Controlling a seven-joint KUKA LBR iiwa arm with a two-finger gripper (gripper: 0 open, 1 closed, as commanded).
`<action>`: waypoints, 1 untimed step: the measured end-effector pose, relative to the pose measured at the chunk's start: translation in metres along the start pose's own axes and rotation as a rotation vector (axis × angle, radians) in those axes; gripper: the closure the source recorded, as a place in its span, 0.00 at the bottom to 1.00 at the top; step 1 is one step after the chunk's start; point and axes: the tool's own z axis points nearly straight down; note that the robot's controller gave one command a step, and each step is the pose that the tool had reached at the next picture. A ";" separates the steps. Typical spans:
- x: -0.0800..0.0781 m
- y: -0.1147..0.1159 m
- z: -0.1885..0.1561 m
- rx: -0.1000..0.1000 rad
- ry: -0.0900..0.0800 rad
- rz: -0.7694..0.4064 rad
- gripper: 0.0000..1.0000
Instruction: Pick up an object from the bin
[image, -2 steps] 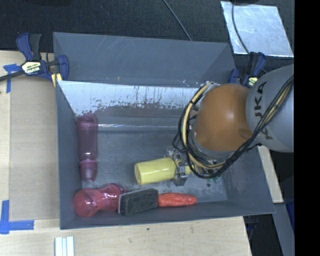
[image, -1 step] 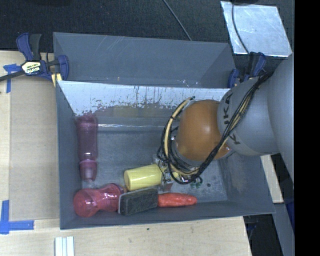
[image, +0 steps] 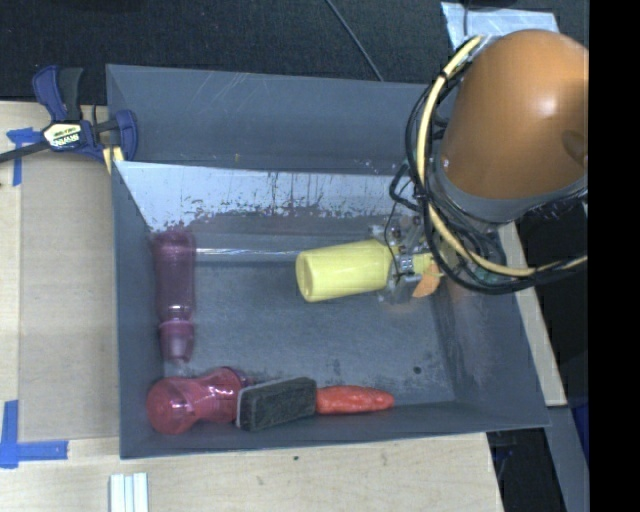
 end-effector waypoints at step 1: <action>-0.001 -0.001 -0.035 0.000 -0.003 0.002 1.00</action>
Offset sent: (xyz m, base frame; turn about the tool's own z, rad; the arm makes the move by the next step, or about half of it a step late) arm 0.0150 0.0024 0.0006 0.0021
